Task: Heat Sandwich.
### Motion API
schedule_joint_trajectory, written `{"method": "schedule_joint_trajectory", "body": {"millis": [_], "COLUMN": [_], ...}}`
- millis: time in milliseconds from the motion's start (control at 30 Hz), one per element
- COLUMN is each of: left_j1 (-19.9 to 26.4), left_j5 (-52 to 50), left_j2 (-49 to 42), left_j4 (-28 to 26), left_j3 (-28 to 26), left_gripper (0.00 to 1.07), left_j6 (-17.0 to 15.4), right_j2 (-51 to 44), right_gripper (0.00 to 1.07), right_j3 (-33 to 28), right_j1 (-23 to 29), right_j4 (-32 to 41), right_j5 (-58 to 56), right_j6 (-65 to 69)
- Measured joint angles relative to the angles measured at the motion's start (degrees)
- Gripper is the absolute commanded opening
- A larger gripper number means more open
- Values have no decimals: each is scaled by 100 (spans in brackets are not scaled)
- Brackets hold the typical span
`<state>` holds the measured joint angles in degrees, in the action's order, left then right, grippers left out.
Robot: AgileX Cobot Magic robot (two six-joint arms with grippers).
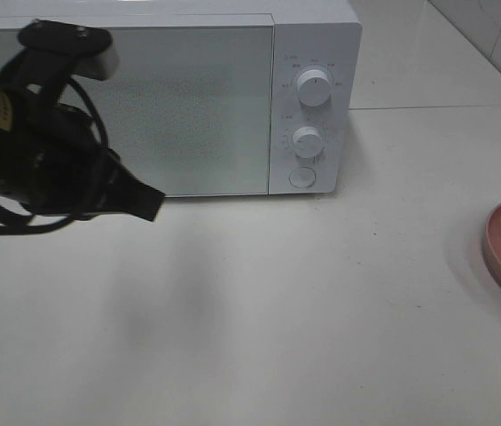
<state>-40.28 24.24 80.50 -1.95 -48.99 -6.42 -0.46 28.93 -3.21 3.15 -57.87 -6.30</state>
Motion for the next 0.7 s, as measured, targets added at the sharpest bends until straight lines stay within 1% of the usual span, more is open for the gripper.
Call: {"method": "schedule_joint_trajectory", "body": {"millis": [33,67,100,133,167,200,233,267,300,333,367,400,433,467,500,533,567,600,633,700], "left_j1": [115,344,493,493,642,951,1134,1134,1295,1707,1925,2097,2097,2303,2647,2819,2819,2979,3243,3449], "left_j5": [178,487,642,642,773,957,1031,1031,1112,1249,1335,1427,1427,1564,1908,2097,2097,2298,2607,2807], "left_j2": [-92,-298,-430,-430,-561,-859,-1020,-1020,-1152,-1450,-1616,-1742,-1742,-1896,-2177,-2309,-2309,-2412,-2676,-2934], "left_j4": [23,40,40,40,17,-69,-126,-126,-201,-350,-418,-447,-447,-453,-395,-327,-327,-264,-97,46], "left_j3": [0,0,23,23,52,160,223,223,309,481,579,659,659,722,785,802,802,802,802,802], "left_gripper": [0,1,5,5,11,18,35,35,44,55,71,74,74,74,74,74,74,74,74,74], "left_j6": [-23,-6,40,40,92,229,292,292,384,550,607,642,642,642,642,642,642,642,642,642], "right_j2": [0,0,0,0,0,0,0,0,0,0,0,0,0,0,0,0,0,0,0,0], "right_gripper": [71,71,71,71,71,71,71,71,71,71,71,71,71,71,71,71,71,71,71,71], "right_j3": [0,0,0,0,0,0,0,0,0,0,0,0,0,0,0,0,0,0,0,0], "right_j1": [0,0,0,0,0,0,0,0,0,0,0,0,0,0,0,0,0,0,0,0], "right_j4": [0,0,0,0,0,0,0,0,0,0,0,0,0,0,0,0,0,0,0,0], "right_j5": [0,0,0,0,0,0,0,0,0,0,0,0,0,0,0,0,0,0,0,0], "right_j6": [0,0,0,0,0,0,0,0,0,0,0,0,0,0,0,0,0,0,0,0]}}
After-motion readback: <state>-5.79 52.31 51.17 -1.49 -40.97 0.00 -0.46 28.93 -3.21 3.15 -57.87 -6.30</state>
